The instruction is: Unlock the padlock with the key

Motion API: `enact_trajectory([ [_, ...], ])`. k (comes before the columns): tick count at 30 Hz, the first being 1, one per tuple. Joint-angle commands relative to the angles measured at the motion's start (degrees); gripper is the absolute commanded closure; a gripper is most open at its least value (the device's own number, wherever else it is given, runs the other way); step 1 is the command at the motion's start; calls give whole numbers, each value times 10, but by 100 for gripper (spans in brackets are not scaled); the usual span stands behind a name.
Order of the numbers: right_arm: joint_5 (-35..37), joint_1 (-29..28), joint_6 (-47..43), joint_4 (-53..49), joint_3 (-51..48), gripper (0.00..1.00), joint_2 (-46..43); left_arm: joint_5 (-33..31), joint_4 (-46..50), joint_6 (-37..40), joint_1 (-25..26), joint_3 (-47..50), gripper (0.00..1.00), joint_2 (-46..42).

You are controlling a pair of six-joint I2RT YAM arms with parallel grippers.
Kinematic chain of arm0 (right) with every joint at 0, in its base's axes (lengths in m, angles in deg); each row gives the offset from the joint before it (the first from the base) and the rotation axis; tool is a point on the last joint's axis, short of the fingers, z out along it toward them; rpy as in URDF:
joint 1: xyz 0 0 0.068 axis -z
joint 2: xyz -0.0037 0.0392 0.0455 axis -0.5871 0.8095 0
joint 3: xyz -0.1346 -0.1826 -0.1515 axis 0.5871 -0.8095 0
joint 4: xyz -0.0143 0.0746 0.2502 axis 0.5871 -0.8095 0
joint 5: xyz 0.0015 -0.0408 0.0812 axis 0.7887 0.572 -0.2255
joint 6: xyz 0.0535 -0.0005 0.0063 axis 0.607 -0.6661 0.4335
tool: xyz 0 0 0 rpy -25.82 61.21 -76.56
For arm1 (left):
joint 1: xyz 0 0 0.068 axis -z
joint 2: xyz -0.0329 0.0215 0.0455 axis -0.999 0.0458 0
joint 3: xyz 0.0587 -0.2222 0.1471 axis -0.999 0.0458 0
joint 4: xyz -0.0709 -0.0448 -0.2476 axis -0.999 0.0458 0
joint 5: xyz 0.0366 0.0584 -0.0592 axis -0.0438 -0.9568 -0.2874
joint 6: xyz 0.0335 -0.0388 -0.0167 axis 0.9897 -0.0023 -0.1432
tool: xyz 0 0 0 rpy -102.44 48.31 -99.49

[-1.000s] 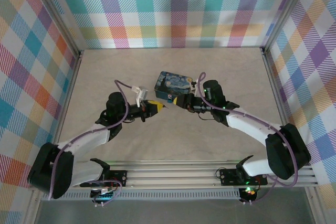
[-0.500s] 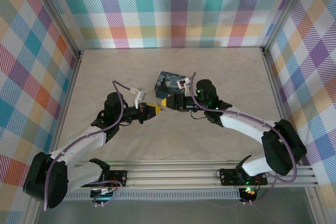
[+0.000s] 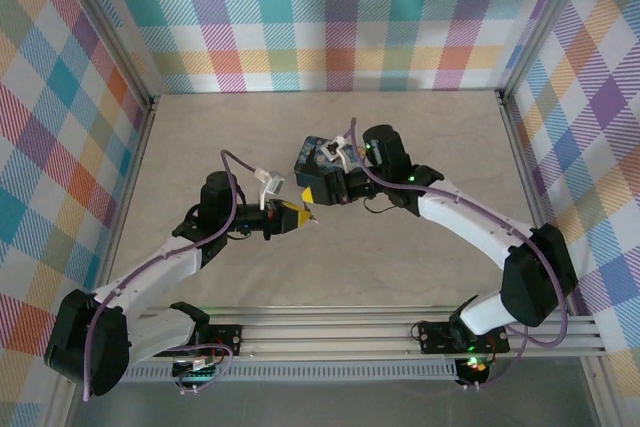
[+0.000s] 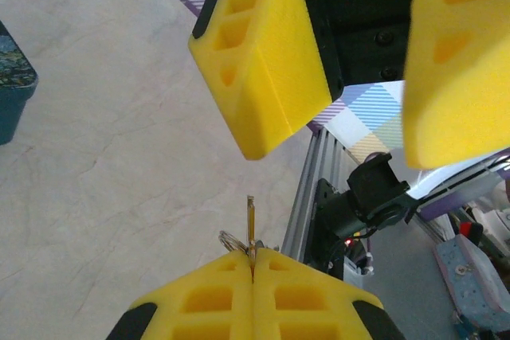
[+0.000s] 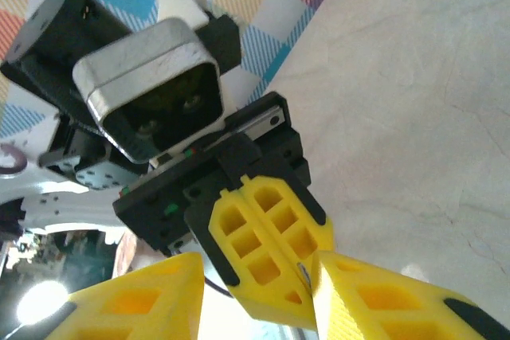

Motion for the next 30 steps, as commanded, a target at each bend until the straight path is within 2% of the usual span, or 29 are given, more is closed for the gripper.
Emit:
enact_trajectory([
  [1, -34, -1, -83, -96, 23, 59, 5, 33, 3, 11, -3, -19, 100, 2],
  [30, -50, -4, -150, -151, 60, 59, 46, 58, 25, 25, 23, -34, 100, 23],
])
